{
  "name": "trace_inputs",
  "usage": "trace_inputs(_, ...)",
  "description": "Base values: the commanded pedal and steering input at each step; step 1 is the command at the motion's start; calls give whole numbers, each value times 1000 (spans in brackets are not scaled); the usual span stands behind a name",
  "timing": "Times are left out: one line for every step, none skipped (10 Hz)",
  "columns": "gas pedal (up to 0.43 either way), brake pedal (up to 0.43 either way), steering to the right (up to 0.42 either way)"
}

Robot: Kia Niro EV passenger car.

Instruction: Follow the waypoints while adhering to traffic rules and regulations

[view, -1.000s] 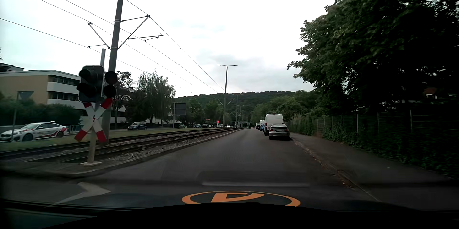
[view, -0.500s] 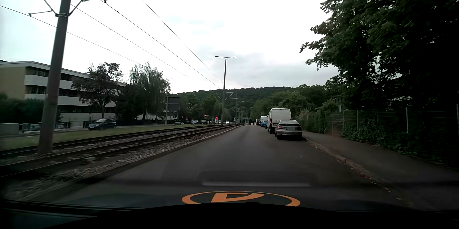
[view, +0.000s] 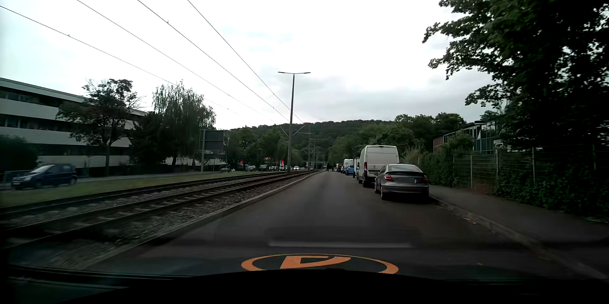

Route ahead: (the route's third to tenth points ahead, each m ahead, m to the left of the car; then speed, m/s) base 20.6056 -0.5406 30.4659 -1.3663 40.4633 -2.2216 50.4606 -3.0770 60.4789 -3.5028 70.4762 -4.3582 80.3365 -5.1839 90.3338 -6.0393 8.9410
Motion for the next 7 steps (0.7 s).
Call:
trace_inputs(220, 0, 18)
trace_inputs(220, 0, 21)
trace_inputs(209, 0, 21)
trace_inputs(209, 0, 20)
trace_inputs(209, 0, 21)
trace_inputs(197, 0, 22)
trace_inputs(197, 0, 22)
